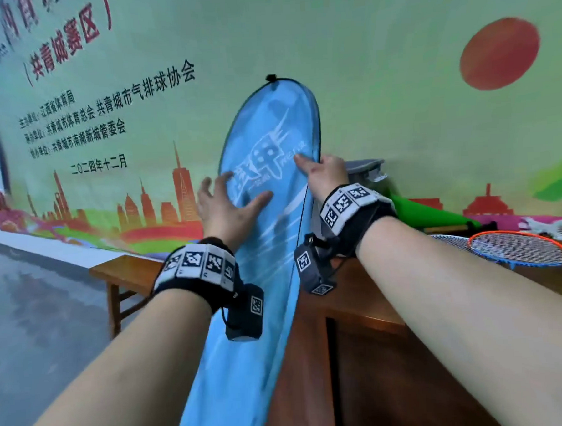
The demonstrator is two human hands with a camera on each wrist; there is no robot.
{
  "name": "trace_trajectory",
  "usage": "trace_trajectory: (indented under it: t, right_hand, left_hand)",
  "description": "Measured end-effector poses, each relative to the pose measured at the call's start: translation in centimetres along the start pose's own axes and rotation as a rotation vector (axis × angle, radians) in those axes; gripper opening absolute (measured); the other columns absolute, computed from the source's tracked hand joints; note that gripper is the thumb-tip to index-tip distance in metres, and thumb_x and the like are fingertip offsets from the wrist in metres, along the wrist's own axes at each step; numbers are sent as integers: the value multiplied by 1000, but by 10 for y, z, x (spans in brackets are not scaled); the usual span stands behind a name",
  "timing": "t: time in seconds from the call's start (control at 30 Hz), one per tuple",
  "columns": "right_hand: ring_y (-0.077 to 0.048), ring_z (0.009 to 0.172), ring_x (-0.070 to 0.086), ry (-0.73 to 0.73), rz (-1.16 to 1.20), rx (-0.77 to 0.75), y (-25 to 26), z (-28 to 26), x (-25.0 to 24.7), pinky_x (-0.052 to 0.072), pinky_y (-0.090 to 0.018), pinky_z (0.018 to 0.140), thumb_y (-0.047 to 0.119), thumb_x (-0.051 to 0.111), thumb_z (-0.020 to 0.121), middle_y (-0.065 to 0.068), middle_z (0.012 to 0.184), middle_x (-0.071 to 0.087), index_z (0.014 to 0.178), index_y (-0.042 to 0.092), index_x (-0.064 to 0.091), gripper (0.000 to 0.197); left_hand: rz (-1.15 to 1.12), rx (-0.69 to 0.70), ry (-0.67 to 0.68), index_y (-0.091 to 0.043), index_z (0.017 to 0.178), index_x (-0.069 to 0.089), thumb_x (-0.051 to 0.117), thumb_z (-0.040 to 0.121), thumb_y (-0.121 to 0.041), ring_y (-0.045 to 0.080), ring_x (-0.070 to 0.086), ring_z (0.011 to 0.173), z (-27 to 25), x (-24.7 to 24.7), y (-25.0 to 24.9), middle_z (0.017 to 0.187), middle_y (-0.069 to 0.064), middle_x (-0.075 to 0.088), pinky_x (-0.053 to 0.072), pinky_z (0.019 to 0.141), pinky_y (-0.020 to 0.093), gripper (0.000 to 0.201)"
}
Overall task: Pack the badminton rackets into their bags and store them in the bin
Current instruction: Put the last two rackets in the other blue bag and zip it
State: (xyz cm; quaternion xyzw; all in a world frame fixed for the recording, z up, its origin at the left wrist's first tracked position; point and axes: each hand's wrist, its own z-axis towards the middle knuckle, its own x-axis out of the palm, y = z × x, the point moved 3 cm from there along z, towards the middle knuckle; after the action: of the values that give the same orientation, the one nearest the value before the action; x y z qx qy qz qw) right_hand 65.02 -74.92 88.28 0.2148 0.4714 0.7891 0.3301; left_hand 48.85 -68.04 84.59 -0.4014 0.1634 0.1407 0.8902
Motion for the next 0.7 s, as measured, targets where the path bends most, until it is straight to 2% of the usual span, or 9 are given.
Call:
trace_trajectory:
  t: [0.07,0.13,0.23,0.33,0.37,0.43,0.53,0.6,0.7]
  right_hand:
    - [-36,82,68,-30,88,7,8,8,-1,56,-48,80,34,68,83,-19,88,71,75,6,66,29]
    - [-39,82,69,-52,123,10,9,18,-3,55,-53,79,37,70,77,-18,83,71,64,11,63,30]
    - [-33,74,66,-74,165,19,10,29,-13,55,-55,78,41,71,75,-16,77,67,64,11,62,34]
    - [-30,72,63,-41,209,49,4,42,-24,54,-58,77,61,70,52,-14,77,63,70,10,62,55]
    - [-31,74,64,-33,221,51,2,45,-28,53,-59,77,62,69,49,-15,78,64,71,10,62,58]
    - [-32,76,63,-34,278,42,0,46,-39,53,-59,80,52,70,64,-17,81,64,71,8,62,45]
    - [-30,75,61,-90,313,43,1,48,-60,51,-59,83,46,64,75,-21,81,62,68,10,59,37]
    - [-35,79,65,-141,331,55,0,52,-76,52,-59,82,47,62,78,-30,90,65,67,11,56,38]
    - [-36,86,67,-176,378,77,-5,59,-101,57,-52,77,37,61,85,-20,85,66,70,10,59,31]
  left_hand:
    - [-22,50,163,-21,124,55,70,72,-58,21,48,122,-3,15,-12,132,4,48,41,103,37,65]
    - [-138,47,289,-17,126,53,71,74,-52,14,58,102,-9,27,-24,118,-2,55,52,88,36,65]
    - [-185,132,326,-20,126,52,75,75,-43,1,63,90,-10,37,-37,107,-9,62,52,81,21,61]
    - [-175,209,321,-20,117,62,74,79,-34,-12,59,61,-10,47,-46,84,-14,66,48,61,10,42]
    - [-190,209,334,-20,117,62,74,79,-31,-13,58,60,-10,51,-49,83,-16,66,48,61,9,41]
    - [-207,219,422,-22,124,53,75,77,-25,-12,62,73,-12,61,-56,93,-16,66,49,72,10,52]
    - [-6,189,555,-24,133,40,73,71,-20,12,65,87,-12,82,-57,103,-6,65,54,83,30,70]
    - [114,130,501,-20,124,47,69,74,-17,19,66,79,-6,88,-53,97,1,67,56,74,32,55]
    - [103,83,311,-15,104,56,69,79,-16,13,60,64,9,90,-53,88,2,66,45,54,23,28]
